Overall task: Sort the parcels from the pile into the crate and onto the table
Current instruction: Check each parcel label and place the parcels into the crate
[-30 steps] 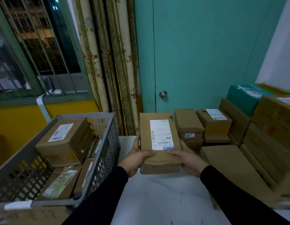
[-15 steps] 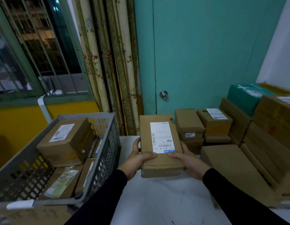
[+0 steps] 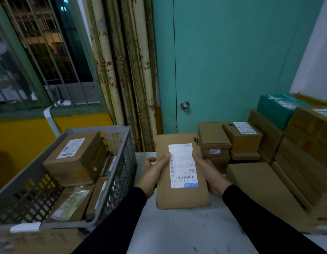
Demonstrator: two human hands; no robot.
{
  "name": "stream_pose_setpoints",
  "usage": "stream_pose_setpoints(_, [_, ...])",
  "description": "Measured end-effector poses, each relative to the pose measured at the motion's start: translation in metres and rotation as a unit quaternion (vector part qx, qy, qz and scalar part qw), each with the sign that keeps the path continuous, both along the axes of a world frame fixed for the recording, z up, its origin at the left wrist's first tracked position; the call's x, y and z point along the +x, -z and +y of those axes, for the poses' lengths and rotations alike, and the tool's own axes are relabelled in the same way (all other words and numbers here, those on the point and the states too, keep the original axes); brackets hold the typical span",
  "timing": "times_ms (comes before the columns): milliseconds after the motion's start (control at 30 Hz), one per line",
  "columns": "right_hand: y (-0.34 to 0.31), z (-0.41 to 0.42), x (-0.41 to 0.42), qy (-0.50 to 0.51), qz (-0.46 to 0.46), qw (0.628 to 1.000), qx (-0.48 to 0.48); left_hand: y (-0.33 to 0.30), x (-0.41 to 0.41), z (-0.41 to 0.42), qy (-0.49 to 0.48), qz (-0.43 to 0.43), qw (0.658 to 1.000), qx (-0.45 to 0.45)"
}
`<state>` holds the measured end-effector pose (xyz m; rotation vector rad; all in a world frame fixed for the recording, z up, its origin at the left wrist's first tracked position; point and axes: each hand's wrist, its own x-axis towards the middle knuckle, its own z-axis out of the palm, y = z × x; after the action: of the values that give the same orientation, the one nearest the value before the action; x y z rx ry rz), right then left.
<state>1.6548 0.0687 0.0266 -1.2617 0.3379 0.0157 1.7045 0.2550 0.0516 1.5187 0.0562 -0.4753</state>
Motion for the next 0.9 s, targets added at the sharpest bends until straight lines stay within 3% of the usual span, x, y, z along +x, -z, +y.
stream_pose_setpoints(200, [0.007, 0.0, 0.001, 0.014, 0.033, 0.999, -0.028, 0.0, -0.004, -0.001, -0.002, -0.05, 0.996, 0.074])
stream_pose_setpoints(667, [0.012, 0.005, 0.002, 0.063, 0.065, 0.994, -0.056, 0.004, -0.001, -0.001, 0.0, -0.071, 0.993, 0.1])
stream_pose_setpoints(800, [0.006, 0.013, 0.002, 0.154, 0.052, 0.985, -0.056, 0.011, -0.004, -0.007, 0.025, -0.175, 0.963, 0.204])
stream_pose_setpoints(900, [0.005, 0.013, 0.008, 0.194, 0.06, 0.975, -0.087, 0.011, -0.018, -0.019, 0.102, -0.226, 0.909, 0.336])
